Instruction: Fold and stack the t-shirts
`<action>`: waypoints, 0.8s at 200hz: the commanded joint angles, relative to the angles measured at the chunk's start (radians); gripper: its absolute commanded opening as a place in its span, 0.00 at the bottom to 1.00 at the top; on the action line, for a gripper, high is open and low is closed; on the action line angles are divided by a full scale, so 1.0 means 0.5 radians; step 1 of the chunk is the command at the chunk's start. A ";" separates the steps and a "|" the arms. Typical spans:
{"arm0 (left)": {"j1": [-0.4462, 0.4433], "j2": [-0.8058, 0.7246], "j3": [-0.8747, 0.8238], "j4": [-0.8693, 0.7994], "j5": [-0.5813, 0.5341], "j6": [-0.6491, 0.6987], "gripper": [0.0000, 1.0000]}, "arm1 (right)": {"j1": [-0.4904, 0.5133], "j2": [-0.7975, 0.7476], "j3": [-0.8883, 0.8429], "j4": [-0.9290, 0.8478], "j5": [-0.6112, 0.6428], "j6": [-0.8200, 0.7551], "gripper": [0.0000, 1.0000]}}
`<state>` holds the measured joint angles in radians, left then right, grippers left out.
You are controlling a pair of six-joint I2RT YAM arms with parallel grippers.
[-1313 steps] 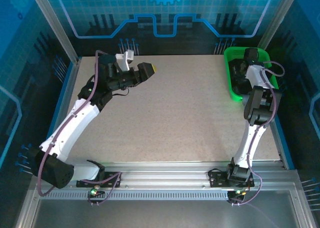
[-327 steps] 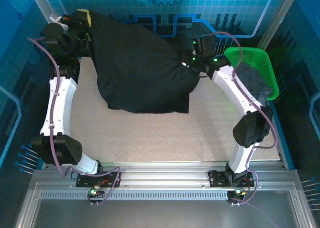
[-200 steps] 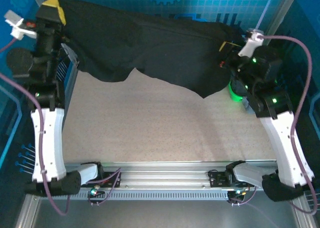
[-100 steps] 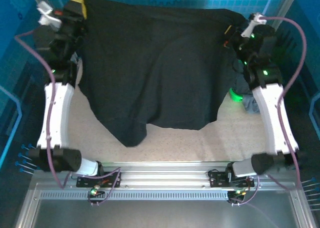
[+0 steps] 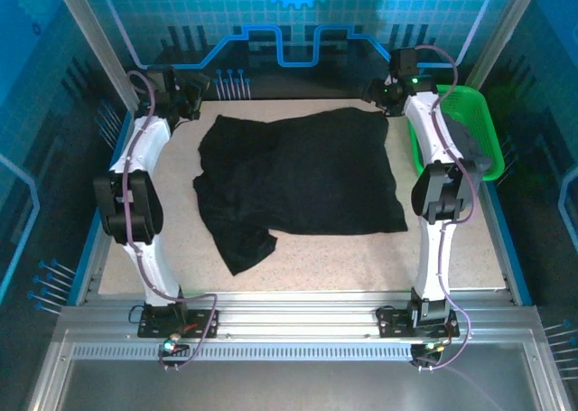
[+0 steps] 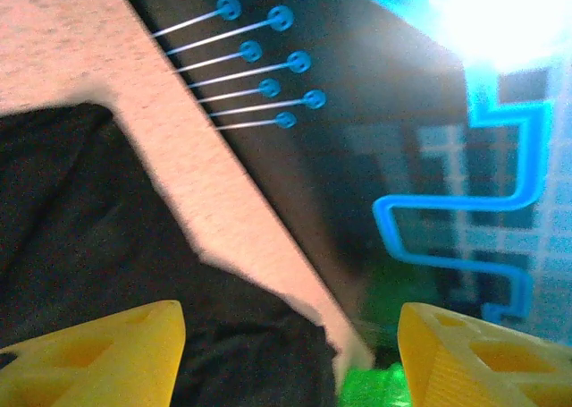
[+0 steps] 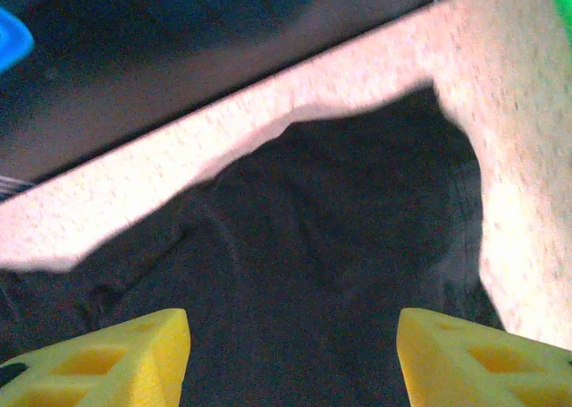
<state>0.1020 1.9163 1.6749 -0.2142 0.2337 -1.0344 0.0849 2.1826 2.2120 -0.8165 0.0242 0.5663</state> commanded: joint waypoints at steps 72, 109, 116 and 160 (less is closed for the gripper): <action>0.073 -0.853 -1.391 -0.823 -0.276 0.304 0.41 | 0.224 -1.384 -1.983 0.219 -0.008 0.406 0.55; 0.177 -0.669 -1.430 -0.890 -0.223 0.363 0.38 | 0.230 -1.536 -2.314 0.190 -0.183 0.430 0.50; 0.176 -0.667 -1.440 -0.874 -0.222 0.360 0.38 | 0.253 -1.530 -2.357 0.210 -0.216 0.435 0.48; 0.182 -0.767 -1.418 -0.903 -0.327 0.363 0.48 | 0.828 -1.171 -2.095 0.333 -0.247 0.177 0.53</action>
<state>0.1852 1.5738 0.9543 -0.6247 0.1150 -0.8776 0.3466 1.4837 1.0534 -0.7063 -0.0525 0.7471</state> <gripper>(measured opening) 0.457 0.517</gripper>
